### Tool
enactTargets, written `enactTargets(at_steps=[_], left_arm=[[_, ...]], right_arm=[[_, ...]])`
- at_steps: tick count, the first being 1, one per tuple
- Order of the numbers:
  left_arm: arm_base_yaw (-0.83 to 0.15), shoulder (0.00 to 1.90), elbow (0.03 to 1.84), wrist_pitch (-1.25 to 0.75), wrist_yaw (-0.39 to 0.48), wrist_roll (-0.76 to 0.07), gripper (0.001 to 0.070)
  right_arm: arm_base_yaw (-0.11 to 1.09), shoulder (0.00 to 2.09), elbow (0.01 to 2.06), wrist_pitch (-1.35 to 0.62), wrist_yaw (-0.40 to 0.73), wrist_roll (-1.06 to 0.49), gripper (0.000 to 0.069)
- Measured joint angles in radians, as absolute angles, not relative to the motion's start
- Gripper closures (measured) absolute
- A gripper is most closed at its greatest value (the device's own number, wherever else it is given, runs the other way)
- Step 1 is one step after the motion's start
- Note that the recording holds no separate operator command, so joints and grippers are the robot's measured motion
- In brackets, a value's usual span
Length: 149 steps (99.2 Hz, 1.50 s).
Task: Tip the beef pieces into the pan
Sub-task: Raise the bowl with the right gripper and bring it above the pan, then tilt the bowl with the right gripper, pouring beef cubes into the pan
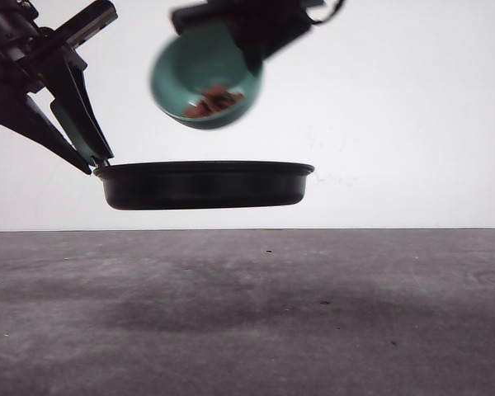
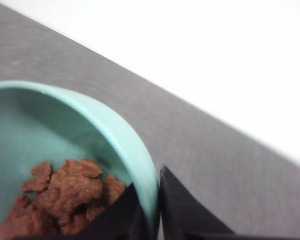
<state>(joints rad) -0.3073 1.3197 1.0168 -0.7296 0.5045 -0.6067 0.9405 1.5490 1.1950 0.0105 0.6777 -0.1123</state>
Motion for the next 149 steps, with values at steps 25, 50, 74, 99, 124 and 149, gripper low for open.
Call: enactTargets(at_steps=[25, 50, 74, 99, 124, 149], left_arm=[[-0.248, 1.324, 1.017, -0.73, 0.503, -0.607, 0.065], [-0.239, 1.327, 1.017, -0.731, 0.504, -0.606, 0.065], [-0.223, 1.327, 1.017, -0.73, 0.503, -0.604, 0.065], [-0.21, 1.328, 1.017, -0.729, 0.501, -0.596, 0.065], [-0.209, 1.328, 1.017, -0.721, 0.501, -0.596, 0.065], [-0.207, 1.328, 1.017, -0.705, 0.501, -0.596, 0.065]], right_arm=[[0.96, 1.549, 1.195, 0.003, 0.677, -0.301, 0.0672], [0.962, 1.549, 1.126, 0.13, 0.68, -0.329, 0.0672], [0.99, 1.549, 1.01, 0.31, 0.675, -0.437, 0.0672], [1.001, 1.549, 0.97, 0.52, 0.642, -0.621, 0.0672], [0.998, 1.549, 0.97, 0.595, 0.534, -0.765, 0.0672], [0.947, 1.549, 0.97, 0.613, 0.489, -0.827, 0.0672]])
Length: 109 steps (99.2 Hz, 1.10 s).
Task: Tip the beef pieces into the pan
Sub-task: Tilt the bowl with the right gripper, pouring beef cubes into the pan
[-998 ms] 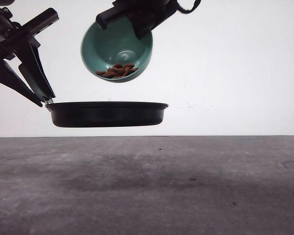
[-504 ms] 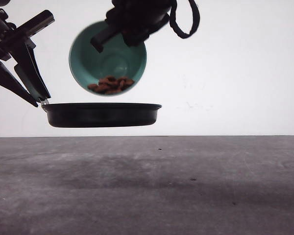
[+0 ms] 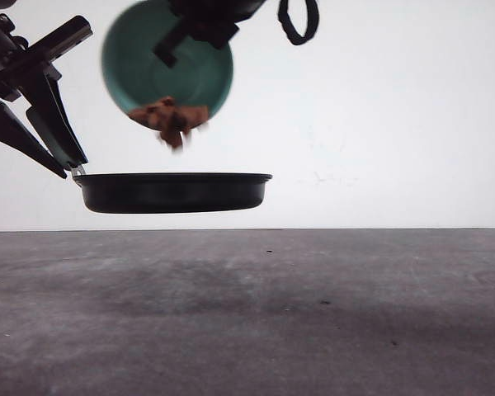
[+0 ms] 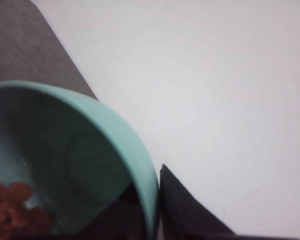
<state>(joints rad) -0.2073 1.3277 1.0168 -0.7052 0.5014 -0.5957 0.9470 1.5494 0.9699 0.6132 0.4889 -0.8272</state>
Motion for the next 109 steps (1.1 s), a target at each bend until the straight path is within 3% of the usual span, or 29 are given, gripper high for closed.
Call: enactTargets(at_steps=[45, 109], left_arm=[[-0.207, 1.328, 1.017, -0.699, 0.498, -0.596, 0.065], [-0.207, 1.329, 1.017, -0.699, 0.485, -0.595, 0.065]], right_arm=[[0.929, 1.549, 0.97, 0.665, 0.398, -0.902, 0.0672], [0.906, 1.559, 0.97, 0.69, 0.37, -0.941, 0.0672]])
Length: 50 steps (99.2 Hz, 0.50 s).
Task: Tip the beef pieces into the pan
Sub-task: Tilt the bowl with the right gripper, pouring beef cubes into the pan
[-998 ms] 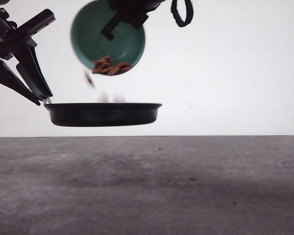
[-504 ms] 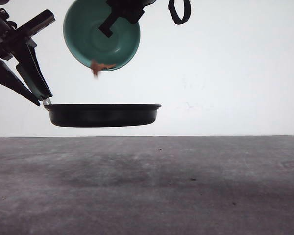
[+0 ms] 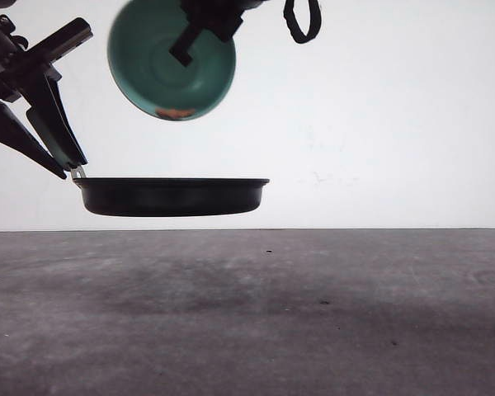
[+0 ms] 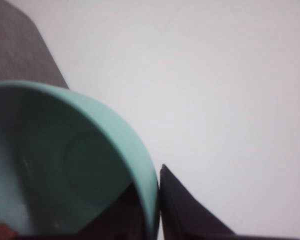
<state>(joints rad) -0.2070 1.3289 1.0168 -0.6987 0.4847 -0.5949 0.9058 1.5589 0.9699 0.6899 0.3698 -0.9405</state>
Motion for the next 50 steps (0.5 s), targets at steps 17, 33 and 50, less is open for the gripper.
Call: enactTargets(at_steps=[17, 33, 50], left_arm=[[-0.207, 1.329, 1.017, -0.698, 0.481, -0.595, 0.065], [-0.207, 1.329, 1.017, -0.694, 0.481, -0.595, 0.065], [-0.207, 1.329, 1.017, -0.686, 0.481, -0.595, 0.065]], right_arm=[[0.901, 1.56, 0.983, 0.721, 0.37, -0.987, 0.0672], [0.903, 1.56, 1.004, 0.75, 0.367, -1.0, 0.0672], [0.898, 1.56, 1.005, 0.722, 0.368, -0.997, 0.0672]])
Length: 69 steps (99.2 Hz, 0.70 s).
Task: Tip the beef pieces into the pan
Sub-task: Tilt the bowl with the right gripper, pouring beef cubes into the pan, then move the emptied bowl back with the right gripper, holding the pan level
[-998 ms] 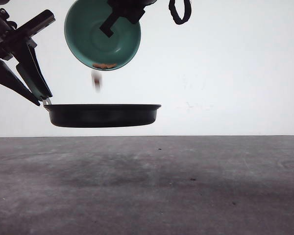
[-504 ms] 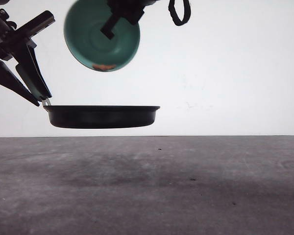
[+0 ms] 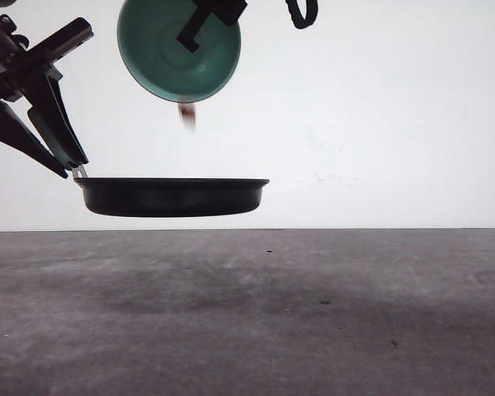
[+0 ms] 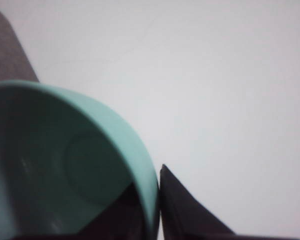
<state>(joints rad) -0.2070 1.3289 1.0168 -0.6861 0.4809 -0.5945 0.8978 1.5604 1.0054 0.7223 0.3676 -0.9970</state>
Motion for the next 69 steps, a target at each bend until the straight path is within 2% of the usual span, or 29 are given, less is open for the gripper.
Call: enactTargets(at_steps=[30, 40, 55, 69], left_arm=[[-0.207, 1.329, 1.017, -0.665, 0.481, -0.595, 0.065], [-0.207, 1.329, 1.017, -0.662, 0.481, -0.595, 0.065], [-0.207, 1.329, 1.017, -0.662, 0.481, -0.591, 0.065], [-0.207, 1.329, 1.017, -0.662, 0.481, -0.588, 0.065]], right_arm=[[0.901, 1.56, 1.005, 0.744, 0.371, -0.939, 0.0672], [0.901, 1.56, 1.005, 0.703, 0.372, -0.877, 0.0672], [0.903, 1.552, 1.005, 0.591, 0.456, -0.638, 0.0672], [0.902, 1.49, 1.005, 0.421, 0.467, -0.354, 0.0672]])
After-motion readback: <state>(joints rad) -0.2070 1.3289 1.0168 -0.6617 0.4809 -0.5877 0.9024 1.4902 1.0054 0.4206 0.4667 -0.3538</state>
